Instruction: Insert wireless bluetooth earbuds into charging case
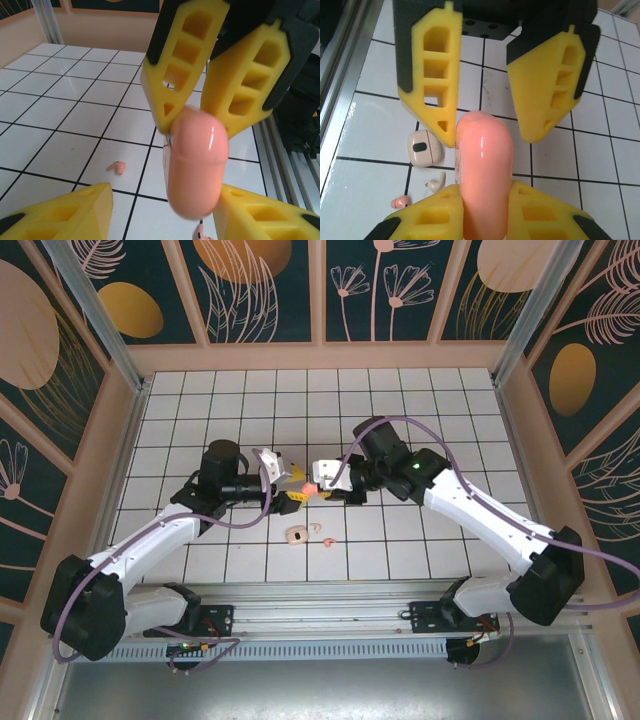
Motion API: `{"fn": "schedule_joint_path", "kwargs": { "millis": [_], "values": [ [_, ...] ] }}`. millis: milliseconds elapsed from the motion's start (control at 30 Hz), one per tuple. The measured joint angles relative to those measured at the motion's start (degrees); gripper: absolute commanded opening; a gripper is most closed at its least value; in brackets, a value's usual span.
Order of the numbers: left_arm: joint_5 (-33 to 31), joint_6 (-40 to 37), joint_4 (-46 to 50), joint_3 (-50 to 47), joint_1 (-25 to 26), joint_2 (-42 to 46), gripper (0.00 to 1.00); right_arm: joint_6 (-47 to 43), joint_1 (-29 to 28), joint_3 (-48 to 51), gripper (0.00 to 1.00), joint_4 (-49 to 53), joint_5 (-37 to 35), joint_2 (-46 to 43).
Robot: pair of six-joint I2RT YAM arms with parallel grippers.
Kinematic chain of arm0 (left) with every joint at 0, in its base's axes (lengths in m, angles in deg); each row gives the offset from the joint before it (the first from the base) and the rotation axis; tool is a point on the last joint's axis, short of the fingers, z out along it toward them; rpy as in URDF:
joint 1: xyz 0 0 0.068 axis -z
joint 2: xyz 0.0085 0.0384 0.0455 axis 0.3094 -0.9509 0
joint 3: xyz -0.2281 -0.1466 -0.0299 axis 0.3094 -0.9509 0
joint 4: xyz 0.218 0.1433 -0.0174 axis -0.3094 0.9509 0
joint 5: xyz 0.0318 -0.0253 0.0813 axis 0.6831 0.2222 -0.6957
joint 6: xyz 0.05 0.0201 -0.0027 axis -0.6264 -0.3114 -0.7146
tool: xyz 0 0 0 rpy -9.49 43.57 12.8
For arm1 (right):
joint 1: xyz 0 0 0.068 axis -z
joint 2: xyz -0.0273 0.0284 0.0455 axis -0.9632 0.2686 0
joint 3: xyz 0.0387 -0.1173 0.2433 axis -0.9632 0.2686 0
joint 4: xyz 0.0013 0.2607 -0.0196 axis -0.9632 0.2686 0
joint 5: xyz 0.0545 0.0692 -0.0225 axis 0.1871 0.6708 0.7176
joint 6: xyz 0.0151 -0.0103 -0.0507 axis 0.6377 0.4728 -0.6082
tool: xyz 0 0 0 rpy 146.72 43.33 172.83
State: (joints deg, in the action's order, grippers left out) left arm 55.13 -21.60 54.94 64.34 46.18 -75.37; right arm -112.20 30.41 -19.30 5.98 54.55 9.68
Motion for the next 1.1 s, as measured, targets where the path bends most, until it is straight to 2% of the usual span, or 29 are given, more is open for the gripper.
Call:
{"fn": "schedule_joint_path", "kwargs": {
  "millis": [167, 300, 567, 667, 833, 867, 933, 1100],
  "values": [
    [0.3, -0.2, 0.4, 0.0, 0.6, 0.0, 0.45, -1.2, -0.3, -1.3, 0.19, 0.9, 0.0, 1.5],
    [0.4, -0.3, 0.5, 0.0, 1.1, -0.2, 0.3, -1.5, -0.4, -2.1, 0.19, 1.2, -0.1, 1.9],
    [0.3, -1.1, 1.2, 0.0, 1.5, -0.2, 0.17, -1.5, -0.6, -2.1, 0.2, 1.5, -0.4, 1.9],
    [0.2, -1.2, 1.3, 0.0, 1.5, -0.2, 0.16, -1.5, -0.7, -2.2, 0.2, 1.5, -0.6, 1.9],
    [0.0, -1.4, 1.4, 0.0, 1.5, -0.2, 0.34, -1.5, -1.0, -3.0, 0.2, 2.1, -1.5, 2.7],
    [0.0, -1.3, 1.4, 0.0, 1.5, -0.2, 0.35, -1.5, -1.1, -3.1, 0.2, 2.1, -1.6, 2.8],
    [0.1, -1.2, 1.5, 0.0, 1.6, -0.2, 0.32, -1.7, -1.2, -3.3, 0.2, 2.1, -1.9, 3.1],
    [-0.2, -1.5, 1.7, 0.1, 1.5, -0.3, 0.15, -1.9, -1.4, -3.7, 0.2, 3.0, -2.2, 3.3]
  ]
}}
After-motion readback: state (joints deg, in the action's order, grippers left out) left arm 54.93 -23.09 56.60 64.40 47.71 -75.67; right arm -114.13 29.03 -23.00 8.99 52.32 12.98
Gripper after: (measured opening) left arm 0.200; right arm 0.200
